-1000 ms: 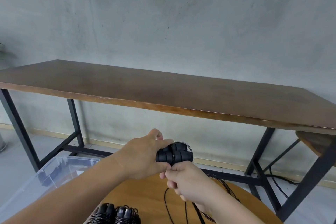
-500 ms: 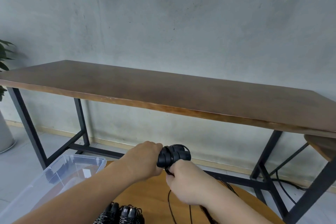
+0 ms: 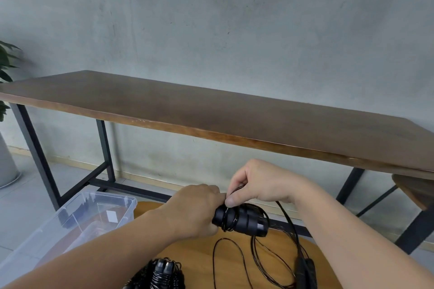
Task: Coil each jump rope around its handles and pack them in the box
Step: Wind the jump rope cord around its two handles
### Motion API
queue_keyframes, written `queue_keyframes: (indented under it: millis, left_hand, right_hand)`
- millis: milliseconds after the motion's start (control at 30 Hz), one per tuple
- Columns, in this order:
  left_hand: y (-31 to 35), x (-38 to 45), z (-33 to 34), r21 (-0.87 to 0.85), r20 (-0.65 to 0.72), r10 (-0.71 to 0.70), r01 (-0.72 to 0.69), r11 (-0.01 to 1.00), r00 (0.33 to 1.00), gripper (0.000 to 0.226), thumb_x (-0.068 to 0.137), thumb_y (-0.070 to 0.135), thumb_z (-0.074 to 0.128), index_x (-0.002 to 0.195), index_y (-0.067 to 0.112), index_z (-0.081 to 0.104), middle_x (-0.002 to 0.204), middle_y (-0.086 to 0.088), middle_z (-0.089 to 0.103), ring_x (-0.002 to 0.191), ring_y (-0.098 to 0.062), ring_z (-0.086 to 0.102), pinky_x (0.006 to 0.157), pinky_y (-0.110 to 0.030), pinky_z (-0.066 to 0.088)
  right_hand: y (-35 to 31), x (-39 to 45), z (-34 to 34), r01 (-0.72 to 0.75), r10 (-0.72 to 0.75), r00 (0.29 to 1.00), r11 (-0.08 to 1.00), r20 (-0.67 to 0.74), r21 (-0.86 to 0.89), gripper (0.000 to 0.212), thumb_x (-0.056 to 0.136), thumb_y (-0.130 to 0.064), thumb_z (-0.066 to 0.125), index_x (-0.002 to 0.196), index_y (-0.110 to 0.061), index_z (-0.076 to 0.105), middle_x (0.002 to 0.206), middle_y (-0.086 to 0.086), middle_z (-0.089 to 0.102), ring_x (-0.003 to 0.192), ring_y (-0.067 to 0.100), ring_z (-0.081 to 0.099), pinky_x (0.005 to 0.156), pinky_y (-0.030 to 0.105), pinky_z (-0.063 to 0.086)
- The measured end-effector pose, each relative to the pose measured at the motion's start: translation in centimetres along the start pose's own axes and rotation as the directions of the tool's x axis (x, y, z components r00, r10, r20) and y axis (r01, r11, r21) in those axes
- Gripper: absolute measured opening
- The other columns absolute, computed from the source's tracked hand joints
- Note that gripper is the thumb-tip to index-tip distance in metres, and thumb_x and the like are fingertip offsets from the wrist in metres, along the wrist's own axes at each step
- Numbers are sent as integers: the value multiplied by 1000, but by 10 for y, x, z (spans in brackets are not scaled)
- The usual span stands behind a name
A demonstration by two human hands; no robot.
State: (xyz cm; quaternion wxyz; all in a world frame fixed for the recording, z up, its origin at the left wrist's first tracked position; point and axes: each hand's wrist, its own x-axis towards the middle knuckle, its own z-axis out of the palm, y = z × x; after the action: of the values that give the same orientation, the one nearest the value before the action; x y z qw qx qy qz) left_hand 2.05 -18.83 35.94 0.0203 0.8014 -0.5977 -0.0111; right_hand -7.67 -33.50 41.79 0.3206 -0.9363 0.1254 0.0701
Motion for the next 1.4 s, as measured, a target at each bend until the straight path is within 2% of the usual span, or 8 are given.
queue_keyframes:
  millis: [200, 433, 567, 633, 800, 967, 1133, 1400]
  left_hand:
    - [8, -8, -1, -235, 10, 53, -49, 971, 999, 22, 84, 21, 63, 104, 22, 54, 94, 5, 58, 80, -13, 54, 68, -25, 43]
    - [9, -11, -16, -487, -94, -32, -18, 873, 995, 52, 78, 20, 67, 110, 37, 30, 86, 8, 59, 67, -7, 53, 57, -14, 39]
    - [13, -10, -28, -641, -127, -64, -33, 767, 990, 63, 75, 12, 70, 117, 37, 31, 83, 9, 63, 60, 0, 52, 55, -11, 39]
    - [13, -7, -32, -670, -155, -96, -33, 742, 983, 73, 74, 11, 71, 128, 40, 31, 86, 10, 64, 61, 2, 53, 56, -11, 41]
    - [14, 1, -26, -618, -200, -170, 10, 786, 965, 87, 76, 13, 69, 147, 35, 25, 93, 8, 63, 71, -10, 57, 59, -18, 46]
    - [8, 17, -21, -372, -306, -215, 92, 924, 927, 70, 82, 25, 70, 145, 25, 40, 116, 5, 61, 102, -15, 58, 87, -26, 49]
    - [9, 29, -13, -170, -312, -190, 142, 975, 931, 33, 77, 24, 68, 104, 24, 50, 93, 7, 52, 83, -16, 49, 68, -25, 38]
    - [12, 35, 6, 190, -294, -85, 145, 971, 952, 29, 89, 18, 56, 117, 19, 47, 112, 0, 54, 100, -21, 51, 73, -28, 28]
  right_hand:
    - [21, 8, -6, 12, -25, 999, 960, 41, 281, 9, 77, -27, 83, 77, -22, 75, 69, -8, 65, 64, 5, 54, 58, 20, 43]
    - [48, 9, 12, -18, -9, 999, 730, 37, 683, 32, 72, -32, 75, 94, -10, 66, 81, 4, 71, 69, 16, 68, 63, 28, 56]
    - [58, 15, 32, -3, -82, 996, 296, 28, 955, 27, 61, -24, 92, 76, -11, 73, 71, 4, 63, 64, 16, 56, 59, 27, 46]
    - [57, 12, 43, 14, -76, 997, 151, -2, 988, 10, 67, -17, 81, 69, -17, 71, 64, -1, 53, 55, 10, 39, 51, 21, 31]
    - [40, 2, 70, 120, 150, 975, 257, -163, 959, 33, 97, 4, 35, 72, -11, 51, 59, 1, 37, 54, 12, 15, 50, 25, 13]
    - [27, -9, 86, 92, 303, 919, 453, -250, 887, 29, 105, -19, 42, 87, -7, 61, 61, 0, 44, 51, 12, 22, 49, 26, 19]
    - [17, -14, 99, -39, 311, 910, 721, -273, 692, 34, 106, -27, 36, 92, -12, 64, 61, -4, 46, 47, 10, 30, 51, 25, 24]
    - [4, -33, 86, -181, 213, 943, 973, -254, 146, 32, 101, -31, 44, 76, -14, 53, 65, 1, 51, 54, 15, 43, 53, 28, 34]
